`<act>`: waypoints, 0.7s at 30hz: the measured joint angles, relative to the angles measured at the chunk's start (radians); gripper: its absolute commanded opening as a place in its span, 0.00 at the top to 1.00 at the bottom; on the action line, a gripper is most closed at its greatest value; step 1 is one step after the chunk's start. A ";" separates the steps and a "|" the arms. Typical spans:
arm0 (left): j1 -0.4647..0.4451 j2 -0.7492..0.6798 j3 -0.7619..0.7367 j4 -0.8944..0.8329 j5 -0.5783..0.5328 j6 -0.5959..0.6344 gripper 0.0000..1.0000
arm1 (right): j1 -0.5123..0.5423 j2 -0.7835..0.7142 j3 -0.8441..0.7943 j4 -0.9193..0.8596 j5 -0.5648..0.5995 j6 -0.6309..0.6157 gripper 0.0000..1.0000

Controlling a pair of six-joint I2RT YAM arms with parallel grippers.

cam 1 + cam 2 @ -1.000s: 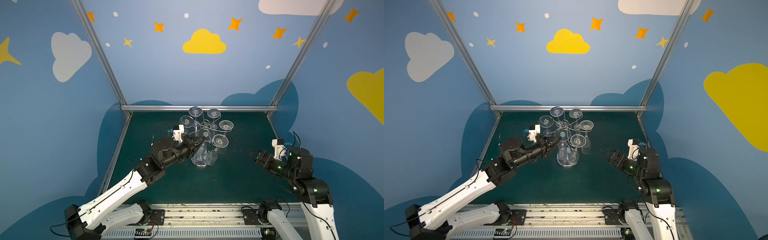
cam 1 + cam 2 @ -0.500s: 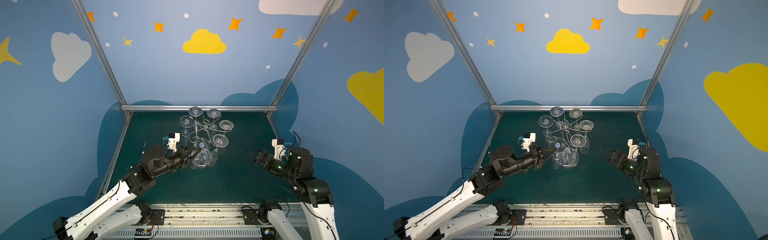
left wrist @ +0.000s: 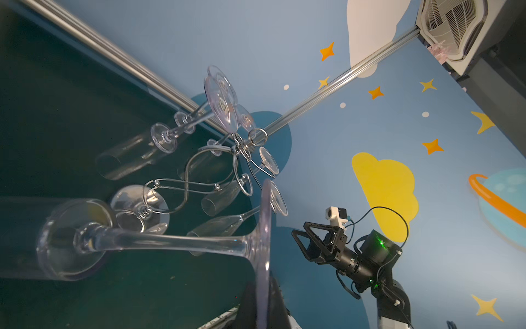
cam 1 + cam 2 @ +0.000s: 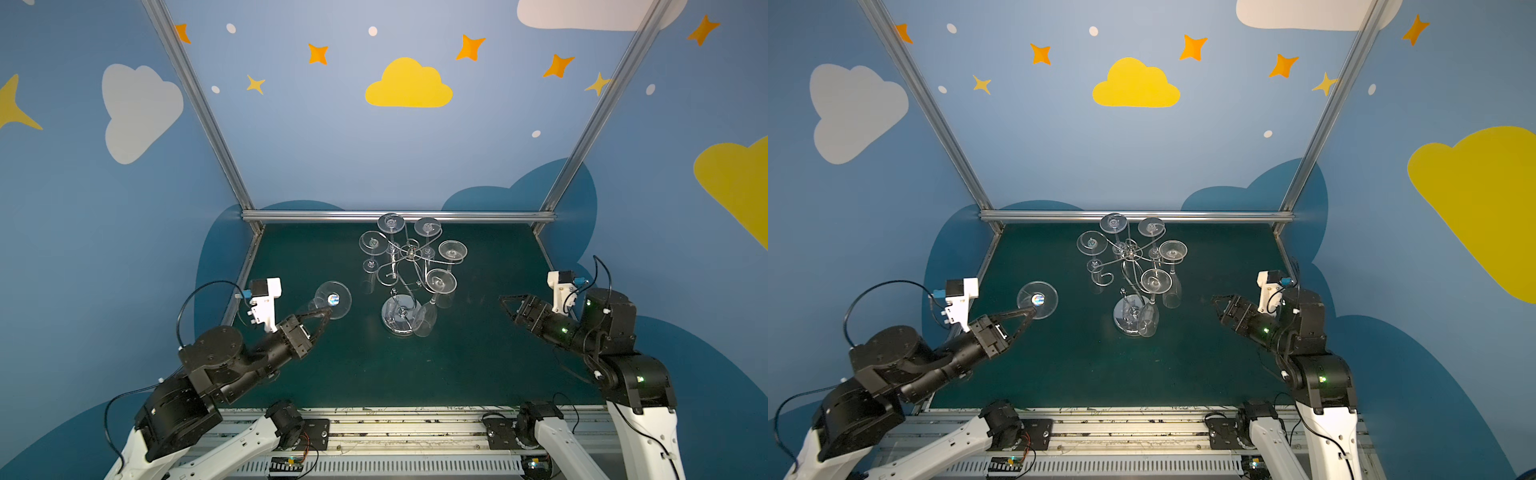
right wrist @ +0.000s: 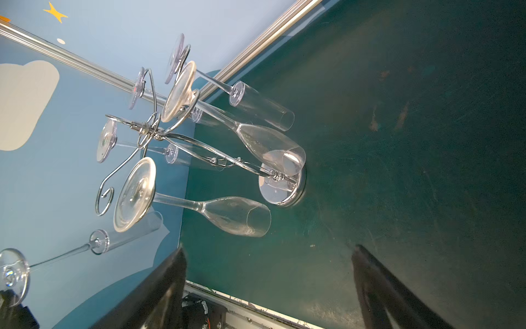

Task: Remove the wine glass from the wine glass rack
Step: 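Pull the held glass off the rack hook with the left gripper, lifting it upward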

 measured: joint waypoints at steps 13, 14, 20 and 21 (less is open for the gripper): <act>0.000 0.297 0.331 -0.037 0.041 0.584 0.97 | 0.000 0.042 0.094 -0.025 -0.017 -0.036 0.11; 0.000 0.315 0.334 -0.029 0.049 0.628 0.97 | 0.000 0.051 0.113 -0.029 -0.024 -0.045 0.11; 0.000 0.389 0.337 0.006 0.082 0.853 0.97 | 0.000 0.147 0.261 -0.037 -0.103 -0.084 0.11; 0.000 0.397 0.337 0.012 0.085 0.892 0.97 | 0.000 0.163 0.288 -0.037 -0.120 -0.087 0.11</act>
